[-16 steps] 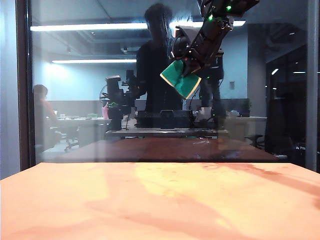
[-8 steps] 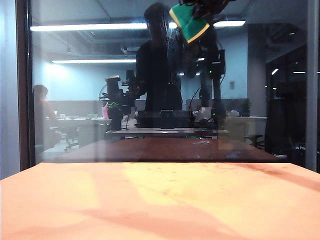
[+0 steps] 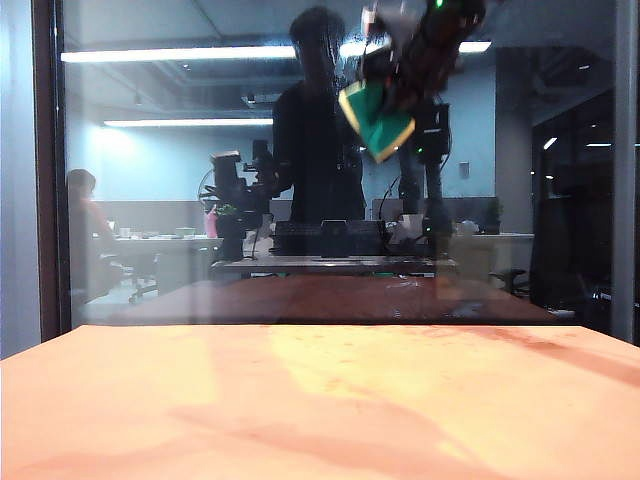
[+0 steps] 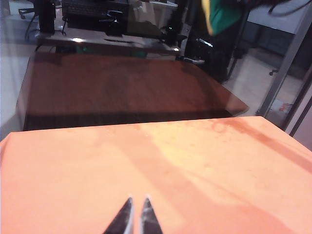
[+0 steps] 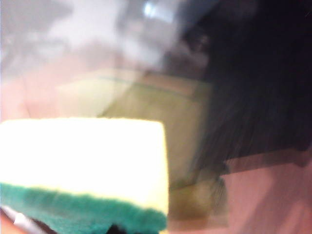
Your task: Pick up the sponge from the table, wipe the water off the glass, and finally place the sponge back on the table.
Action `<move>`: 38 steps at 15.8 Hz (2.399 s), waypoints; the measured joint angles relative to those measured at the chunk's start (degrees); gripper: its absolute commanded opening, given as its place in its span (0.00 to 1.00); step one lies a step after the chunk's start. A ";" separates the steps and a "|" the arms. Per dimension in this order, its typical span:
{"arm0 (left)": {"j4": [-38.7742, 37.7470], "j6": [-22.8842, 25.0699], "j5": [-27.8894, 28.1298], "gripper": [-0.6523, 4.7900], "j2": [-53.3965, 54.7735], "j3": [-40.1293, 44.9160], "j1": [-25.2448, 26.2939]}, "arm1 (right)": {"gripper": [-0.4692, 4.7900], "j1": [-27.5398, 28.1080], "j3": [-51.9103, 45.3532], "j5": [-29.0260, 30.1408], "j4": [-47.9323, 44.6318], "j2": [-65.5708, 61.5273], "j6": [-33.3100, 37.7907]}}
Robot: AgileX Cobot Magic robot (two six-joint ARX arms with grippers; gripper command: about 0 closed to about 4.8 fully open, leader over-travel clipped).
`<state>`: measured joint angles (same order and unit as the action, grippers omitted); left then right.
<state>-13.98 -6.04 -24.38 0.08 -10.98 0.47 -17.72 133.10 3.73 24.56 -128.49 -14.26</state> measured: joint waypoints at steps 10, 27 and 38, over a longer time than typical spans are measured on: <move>0.00 0.02 0.00 0.17 0.00 0.00 0.00 | 0.07 -4.48 0.63 -0.61 -0.20 -3.02 -0.61; 0.00 0.00 0.11 0.17 -0.02 0.00 0.00 | 0.07 -3.82 18.03 -5.57 1.33 -4.39 -1.05; 0.00 0.00 0.11 0.17 0.02 0.00 0.00 | 0.07 -3.48 17.18 -7.21 12.63 -8.17 -0.59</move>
<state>-13.98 -6.04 -24.27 0.10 -10.98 0.47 -21.19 150.28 -3.49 37.19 -136.66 -14.85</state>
